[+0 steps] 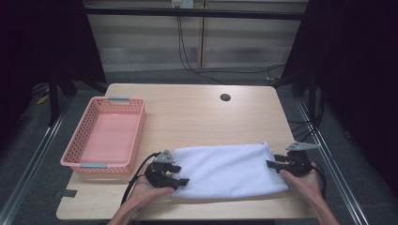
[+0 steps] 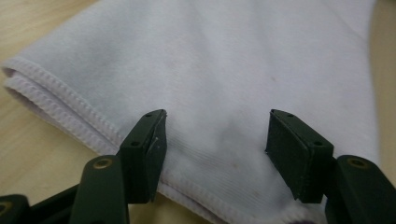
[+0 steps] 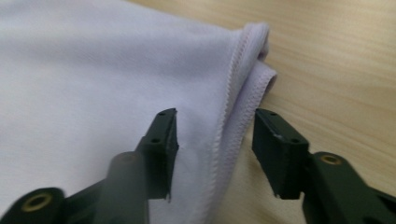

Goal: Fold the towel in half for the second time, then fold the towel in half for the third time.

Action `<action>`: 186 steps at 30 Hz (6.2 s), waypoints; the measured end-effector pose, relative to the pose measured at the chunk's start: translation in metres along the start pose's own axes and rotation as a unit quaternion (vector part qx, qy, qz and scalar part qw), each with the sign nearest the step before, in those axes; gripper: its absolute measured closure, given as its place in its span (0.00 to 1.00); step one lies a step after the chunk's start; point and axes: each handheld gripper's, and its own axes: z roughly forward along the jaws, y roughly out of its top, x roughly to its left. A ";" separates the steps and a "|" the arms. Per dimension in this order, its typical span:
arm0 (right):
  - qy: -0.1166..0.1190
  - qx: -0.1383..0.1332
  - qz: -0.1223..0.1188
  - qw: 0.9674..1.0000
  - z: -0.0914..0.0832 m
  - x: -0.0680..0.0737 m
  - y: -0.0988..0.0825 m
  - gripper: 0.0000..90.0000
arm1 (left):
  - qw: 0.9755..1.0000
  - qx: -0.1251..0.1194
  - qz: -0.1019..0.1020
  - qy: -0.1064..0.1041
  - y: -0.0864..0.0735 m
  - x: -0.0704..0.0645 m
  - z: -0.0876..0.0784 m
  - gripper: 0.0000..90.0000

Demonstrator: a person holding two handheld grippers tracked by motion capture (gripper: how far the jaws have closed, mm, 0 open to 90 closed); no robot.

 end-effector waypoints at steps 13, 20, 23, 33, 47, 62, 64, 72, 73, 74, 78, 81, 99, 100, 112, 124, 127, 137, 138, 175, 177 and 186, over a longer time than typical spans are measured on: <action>0.089 -0.043 -0.041 0.994 -0.024 0.069 0.009 0.50 | 0.997 -0.038 -0.053 0.029 0.012 0.037 -0.002 0.50; 0.175 -0.009 -0.054 0.983 0.009 0.115 0.020 0.45 | 0.997 -0.038 -0.055 0.024 0.015 0.037 0.000 0.48; 0.201 0.000 -0.073 0.977 0.024 0.136 0.029 0.45 | 0.997 -0.036 -0.060 0.024 0.015 0.037 0.001 0.48; 0.270 0.026 -0.158 0.949 0.060 0.212 0.046 0.45 | 0.996 -0.049 -0.066 0.029 0.015 0.041 -0.006 0.46; 0.275 0.031 -0.179 0.944 0.112 0.241 0.051 0.45 | 0.993 -0.067 -0.088 0.037 0.023 0.056 -0.009 0.43; 0.201 -0.014 -0.271 0.941 0.110 0.254 0.034 0.59 | 0.988 -0.062 -0.121 0.074 0.021 0.082 -0.004 0.43; 0.190 -0.017 -0.265 0.945 0.110 0.253 0.035 0.69 | 0.987 -0.061 -0.128 0.079 0.019 0.086 -0.002 0.42; 0.186 -0.004 -0.236 0.954 0.111 0.249 0.040 0.80 | 0.991 -0.025 -0.103 0.081 0.025 0.084 0.013 0.39; 0.185 -0.005 -0.235 0.954 0.111 0.249 0.040 0.81 | 0.992 -0.025 -0.099 0.074 0.026 0.083 0.015 0.42; 0.184 -0.005 -0.235 0.955 0.111 0.249 0.040 0.81 | 0.993 -0.025 -0.093 0.070 0.027 0.081 0.016 0.45; 0.189 0.000 -0.219 0.957 0.111 0.247 0.042 0.82 | 0.997 -0.010 -0.058 0.049 0.027 0.072 0.022 0.81; 0.193 0.007 -0.199 0.961 0.110 0.246 0.043 0.84 | 0.996 -0.023 -0.088 0.027 0.024 0.076 0.019 0.88; 0.262 -0.020 -0.148 0.954 0.077 0.251 0.054 0.85 | 0.989 -0.091 -0.108 -0.030 0.039 0.052 -0.025 0.91; 0.265 -0.022 -0.144 0.953 0.076 0.251 0.056 0.85 | 0.989 -0.095 -0.109 -0.030 0.039 0.052 -0.029 0.91; 0.276 -0.057 -0.155 0.947 0.071 0.275 0.095 0.85 | 0.989 -0.109 -0.100 0.006 0.064 0.053 -0.071 0.91; 0.283 -0.083 -0.138 0.946 0.074 0.281 0.115 0.85 | 0.990 -0.095 -0.100 0.038 0.079 0.053 -0.077 0.91; 0.280 -0.096 -0.129 0.947 0.067 0.272 0.108 0.85 | 0.990 -0.099 -0.094 0.027 0.088 0.046 -0.068 0.90; 0.250 -0.126 -0.099 0.955 0.036 0.227 0.087 0.85 | 0.993 -0.081 -0.082 -0.005 0.125 0.026 -0.017 0.90; 0.246 -0.124 -0.095 0.957 0.035 0.223 0.083 0.84 | 0.994 -0.079 -0.080 -0.008 0.127 0.025 -0.011 0.89; 0.074 -0.080 -0.019 0.994 -0.006 0.097 0.023 0.30 | 0.997 -0.058 -0.037 -0.031 0.089 -0.018 0.028 0.59; 0.070 -0.071 -0.023 0.995 0.008 0.093 0.039 0.31 | 0.999 -0.037 -0.023 -0.028 0.075 -0.027 0.028 0.61; 0.042 -0.027 -0.050 0.997 0.070 0.093 0.085 0.37 | 0.998 0.004 0.016 -0.058 0.009 -0.064 0.023 0.54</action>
